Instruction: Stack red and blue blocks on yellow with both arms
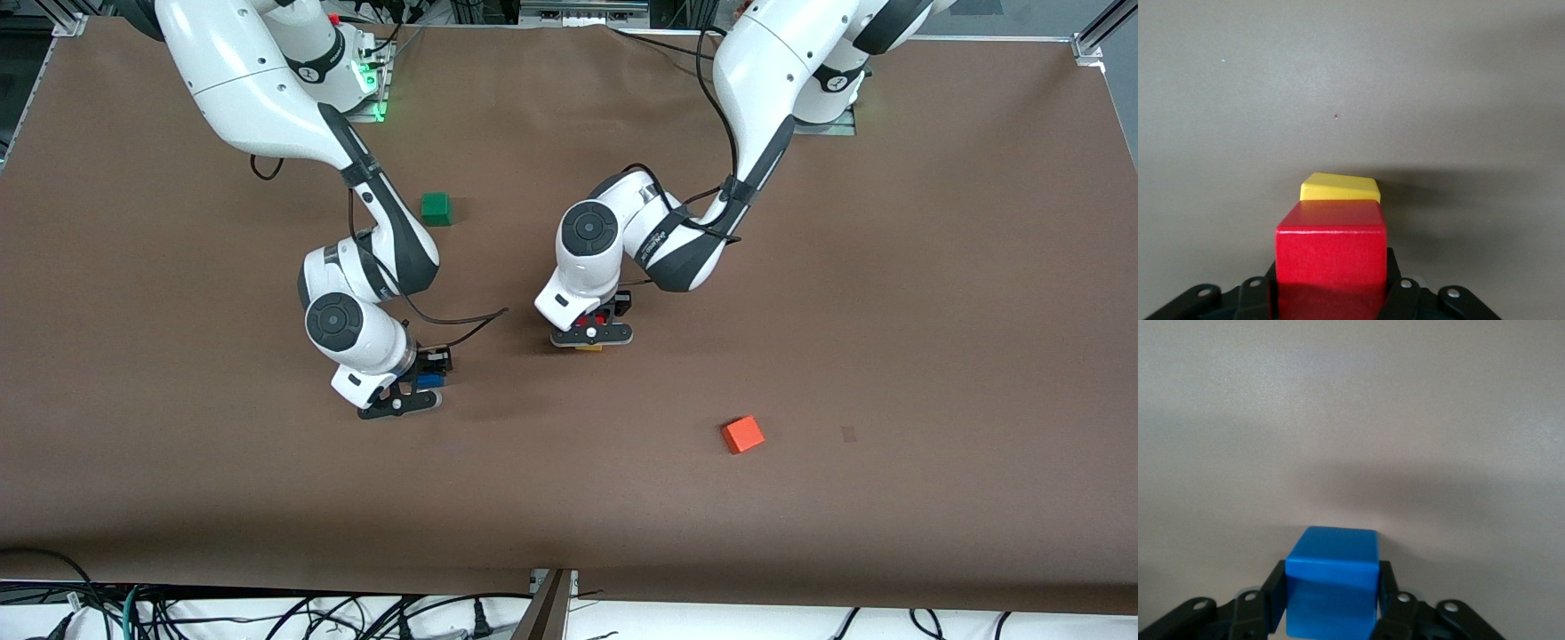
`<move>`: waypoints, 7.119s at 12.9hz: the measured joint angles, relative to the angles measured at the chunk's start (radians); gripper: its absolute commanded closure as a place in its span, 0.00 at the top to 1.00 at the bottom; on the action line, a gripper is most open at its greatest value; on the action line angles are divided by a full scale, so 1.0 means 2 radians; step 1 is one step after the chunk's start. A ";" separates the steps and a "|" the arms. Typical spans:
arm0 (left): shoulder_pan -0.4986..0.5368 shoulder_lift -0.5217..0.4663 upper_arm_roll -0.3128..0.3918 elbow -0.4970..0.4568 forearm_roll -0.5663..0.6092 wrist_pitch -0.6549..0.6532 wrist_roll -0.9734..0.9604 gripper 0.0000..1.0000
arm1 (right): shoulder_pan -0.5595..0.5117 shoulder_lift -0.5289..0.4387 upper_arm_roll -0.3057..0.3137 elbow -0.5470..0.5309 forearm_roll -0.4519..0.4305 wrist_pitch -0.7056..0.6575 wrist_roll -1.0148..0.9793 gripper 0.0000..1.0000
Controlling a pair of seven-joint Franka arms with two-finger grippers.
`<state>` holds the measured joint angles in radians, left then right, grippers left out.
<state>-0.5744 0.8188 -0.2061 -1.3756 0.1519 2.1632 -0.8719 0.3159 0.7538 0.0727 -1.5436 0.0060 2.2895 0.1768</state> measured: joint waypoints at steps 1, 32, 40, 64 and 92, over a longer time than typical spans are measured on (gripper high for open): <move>0.000 0.000 0.000 0.000 0.000 0.001 0.000 0.71 | 0.000 0.000 0.000 0.000 0.001 0.000 0.000 0.34; 0.275 -0.228 0.106 0.112 -0.048 -0.362 0.320 1.00 | 0.197 0.019 0.006 0.186 0.008 -0.122 0.298 0.35; 0.308 -0.331 0.105 -0.010 -0.075 -0.360 0.347 1.00 | 0.199 0.029 0.005 0.187 -0.017 -0.103 0.297 0.36; 0.301 -0.313 0.094 -0.006 -0.076 -0.344 0.353 1.00 | 0.204 0.030 0.002 0.200 -0.037 -0.095 0.295 1.00; 0.300 -0.311 0.095 -0.004 -0.076 -0.344 0.353 1.00 | -0.033 -0.361 -0.056 -0.009 0.010 -0.360 -0.056 1.00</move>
<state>0.0264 0.1971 -0.0165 -1.3829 0.0006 1.4756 -0.1657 0.2490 0.0321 -0.0401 -1.5610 0.0261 1.5685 0.0652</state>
